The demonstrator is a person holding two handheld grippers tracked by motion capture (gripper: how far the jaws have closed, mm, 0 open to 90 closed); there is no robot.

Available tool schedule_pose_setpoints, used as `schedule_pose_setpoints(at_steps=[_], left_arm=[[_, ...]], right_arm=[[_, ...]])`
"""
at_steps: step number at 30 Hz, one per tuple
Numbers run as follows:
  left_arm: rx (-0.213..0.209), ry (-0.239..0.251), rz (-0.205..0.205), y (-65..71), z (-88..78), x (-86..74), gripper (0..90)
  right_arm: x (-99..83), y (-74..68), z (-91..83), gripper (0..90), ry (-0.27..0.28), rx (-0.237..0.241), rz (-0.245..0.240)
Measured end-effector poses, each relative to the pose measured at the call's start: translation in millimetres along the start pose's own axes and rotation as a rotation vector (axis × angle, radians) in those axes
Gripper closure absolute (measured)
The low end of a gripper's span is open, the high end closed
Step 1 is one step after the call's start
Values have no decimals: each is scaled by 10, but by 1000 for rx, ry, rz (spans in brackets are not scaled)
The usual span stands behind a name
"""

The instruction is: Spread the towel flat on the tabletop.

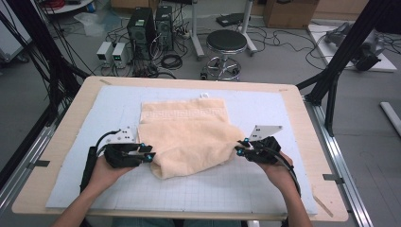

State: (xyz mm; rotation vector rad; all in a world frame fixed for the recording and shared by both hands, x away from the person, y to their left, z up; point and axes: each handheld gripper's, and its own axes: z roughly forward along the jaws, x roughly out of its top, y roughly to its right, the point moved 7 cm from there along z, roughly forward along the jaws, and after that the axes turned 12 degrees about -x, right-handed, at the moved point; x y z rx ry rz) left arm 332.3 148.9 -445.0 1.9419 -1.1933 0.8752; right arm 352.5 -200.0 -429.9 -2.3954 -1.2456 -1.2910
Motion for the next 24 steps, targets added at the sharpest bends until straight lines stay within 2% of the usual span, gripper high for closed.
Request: schedule_pose_setpoints(at_steps=[2, 5, 7, 9, 10, 11, 13, 15, 18, 21, 24], left_arm=[[-12, -16, 14, 52, 57, -45, 582], [-33, -31, 33, 86, 106, -73, 544], [-26, -54, 31, 64, 162, -97, 525], [-8, -80, 16, 9, 237, -122, 539], [-1, -101, 13, -22, 282, -139, 581], [-3, -112, 11, -27, 301, -147, 671], [11, -107, 22, -24, 293, -131, 807], [13, -76, 25, -4, 200, -79, 835], [37, -31, 45, 32, -28, 28, 840], [66, 27, 61, 60, -291, 170, 840], [61, 60, 78, 104, -519, 306, 838]], right_arm=[[30, -57, -51, 671, 36, 13, -20], [29, -130, -98, 612, 56, 25, -52], [4, -170, -86, 570, 47, 22, -72], [-23, -184, -26, 553, 28, 21, -72], [-37, -184, 13, 558, 13, 15, -71], [-50, -183, 66, 600, -1, 13, -67], [-59, -190, 118, 726, -18, 16, -71], [-50, -220, 127, 799, -21, 26, -81], [23, -245, 43, 820, 11, 35, -85], [151, -279, -115, 824, 55, 42, -94], [321, -355, -309, 824, 95, 62, -126]])
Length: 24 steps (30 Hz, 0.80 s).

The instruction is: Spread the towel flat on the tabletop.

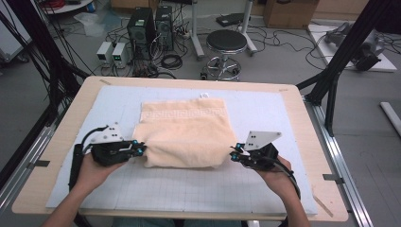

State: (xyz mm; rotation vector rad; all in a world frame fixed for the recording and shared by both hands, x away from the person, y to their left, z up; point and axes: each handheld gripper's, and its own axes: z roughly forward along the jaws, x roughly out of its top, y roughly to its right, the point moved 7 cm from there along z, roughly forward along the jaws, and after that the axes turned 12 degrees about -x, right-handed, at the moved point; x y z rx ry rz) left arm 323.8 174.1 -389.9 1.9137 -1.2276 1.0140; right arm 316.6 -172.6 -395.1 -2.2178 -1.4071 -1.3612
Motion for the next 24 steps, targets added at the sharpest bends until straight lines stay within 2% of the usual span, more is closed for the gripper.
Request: schedule_pose_setpoints(at_steps=[2, 4, 6, 8, 11, 12, 14, 16, 18, 20, 24], left_arm=[[-3, 8, 13, 6, -103, 77, 837], [8, 0, 13, -65, -137, 121, 835], [28, -10, -28, -224, -61, 126, 833], [74, -44, -82, -489, 127, 87, 833], [137, -80, -171, -849, 455, 3, 820], [153, -94, -192, -921, 531, -22, 794], [181, -124, -222, -1042, 668, -83, 705], [177, -135, -233, -1072, 694, -123, 654], [161, -126, -233, -1036, 641, -127, 610], [175, -109, -212, -992, 547, -113, 587], [173, -56, -204, -885, 344, -79, 556]], right_arm=[[116, -39, -94, 824, 24, 15, -30], [191, -45, -135, 822, 28, 27, -39], [236, 12, -80, 821, 10, 27, -39], [218, 131, 83, 821, -35, 20, -17], [70, 385, 444, 818, -135, -11, 58], [-18, 495, 585, 817, -176, -33, 82], [-139, 622, 736, 808, -224, -57, 133], [-253, 731, 840, 740, -252, -73, 183], [-303, 785, 871, 649, -246, -63, 215], [-282, 809, 815, 622, -219, -77, 220], [-131, 754, 567, 569, -118, -95, 204]])
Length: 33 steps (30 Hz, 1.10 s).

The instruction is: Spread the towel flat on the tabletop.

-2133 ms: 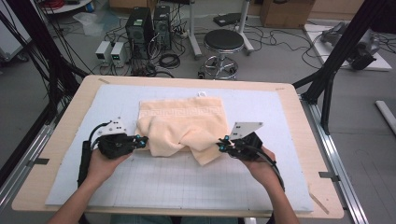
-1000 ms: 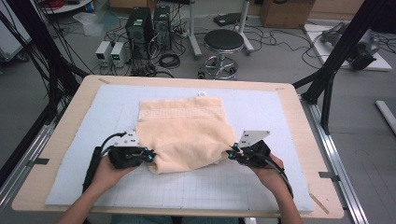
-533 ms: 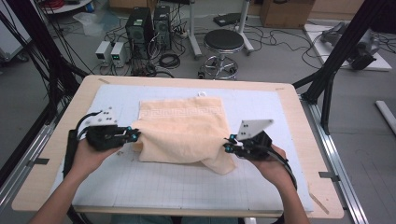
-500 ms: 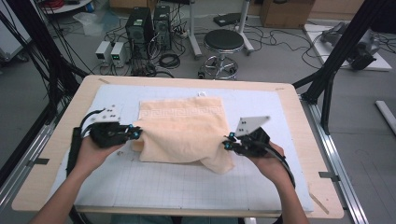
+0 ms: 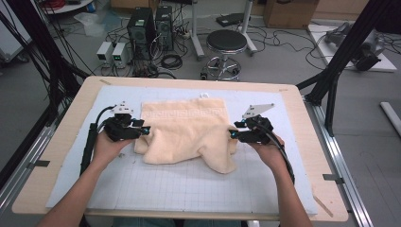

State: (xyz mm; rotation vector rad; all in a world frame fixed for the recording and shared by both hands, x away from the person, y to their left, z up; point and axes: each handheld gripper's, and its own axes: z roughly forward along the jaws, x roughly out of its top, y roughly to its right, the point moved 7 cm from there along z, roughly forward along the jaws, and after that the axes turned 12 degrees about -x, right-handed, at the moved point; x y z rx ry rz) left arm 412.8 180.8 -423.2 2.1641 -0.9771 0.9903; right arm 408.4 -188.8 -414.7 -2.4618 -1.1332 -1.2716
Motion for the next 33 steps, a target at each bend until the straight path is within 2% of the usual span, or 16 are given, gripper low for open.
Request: schedule_pose_setpoints(at_steps=[1, 4, 6, 7, 9, 11, 13, 17, 20, 22, 25, 28, 33], left_arm=[[-3, 11, 6, 29, -37, -1, 553], [-22, 12, 41, 160, -101, -25, 556], [-48, 13, 69, 264, -102, -72, 566], [-62, 13, 90, 325, -88, -118, 568], [-89, -9, 105, 389, -44, -194, 587], [-118, -24, 113, 433, 27, -279, 586], [-132, -62, 103, 441, 123, -361, 572], [-121, -141, 88, 389, 328, -495, 577], [-113, -133, 91, 364, 376, -502, 647], [-111, -124, 86, 365, 351, -486, 713], [-114, -100, 102, 402, 236, -442, 825], [-107, -63, 100, 429, 114, -397, 841], [-99, -21, 125, 512, -146, -320, 843]], right_arm=[[18, -28, -71, 564, 30, -1, -12], [2, -117, -245, 559, 71, -11, -39], [-47, -187, -310, 558, 92, 7, -43], [-79, -225, -321, 560, 92, 20, -61], [-149, -319, -319, 589, 109, 52, -82], [-230, -401, -253, 596, 86, 77, -99], [-294, -471, -161, 602, 74, 91, -109], [-354, -516, 89, 610, 11, 44, -174], [-387, -524, 244, 662, -21, 42, -164], [-386, -541, 294, 751, -9, 50, -166], [-384, -535, 261, 797, 0, 80, -141], [-376, -515, 152, 800, 12, 81, -136], [-354, -535, -110, 806, 55, 91, -130]])
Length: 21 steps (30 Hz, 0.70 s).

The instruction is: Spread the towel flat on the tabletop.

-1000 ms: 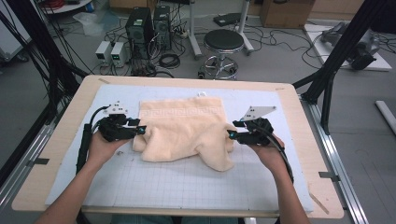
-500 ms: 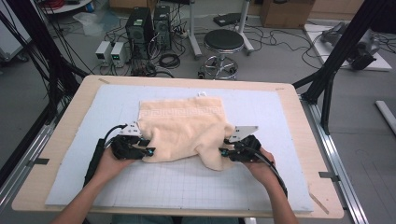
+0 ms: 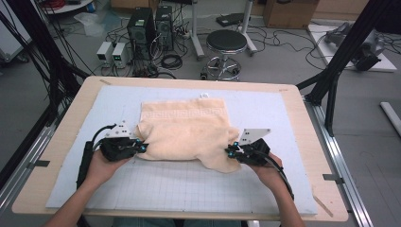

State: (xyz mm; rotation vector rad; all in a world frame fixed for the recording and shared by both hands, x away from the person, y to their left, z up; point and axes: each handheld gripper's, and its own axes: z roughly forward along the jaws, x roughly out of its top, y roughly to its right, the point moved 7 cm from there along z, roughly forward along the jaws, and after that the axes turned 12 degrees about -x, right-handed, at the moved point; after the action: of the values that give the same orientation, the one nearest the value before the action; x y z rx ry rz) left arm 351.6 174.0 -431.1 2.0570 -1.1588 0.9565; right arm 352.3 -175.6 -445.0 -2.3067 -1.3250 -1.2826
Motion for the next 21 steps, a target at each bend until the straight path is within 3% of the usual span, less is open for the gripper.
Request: schedule_pose_setpoints(at_steps=[10, 13, 18, 21], left_arm=[[-5, 16, 61, 366, -463, 52, 843], [-19, 21, 48, 446, -531, 33, 842], [-67, 1, 94, 662, -658, -17, 836], [-86, 1, 96, 683, -678, -69, 725]], right_arm=[[87, -275, -587, 845, 73, 13, -55], [147, -398, -669, 850, 73, 35, -87], [268, -649, -908, 848, 123, 98, -127], [290, -749, -995, 762, 130, 115, -152]])
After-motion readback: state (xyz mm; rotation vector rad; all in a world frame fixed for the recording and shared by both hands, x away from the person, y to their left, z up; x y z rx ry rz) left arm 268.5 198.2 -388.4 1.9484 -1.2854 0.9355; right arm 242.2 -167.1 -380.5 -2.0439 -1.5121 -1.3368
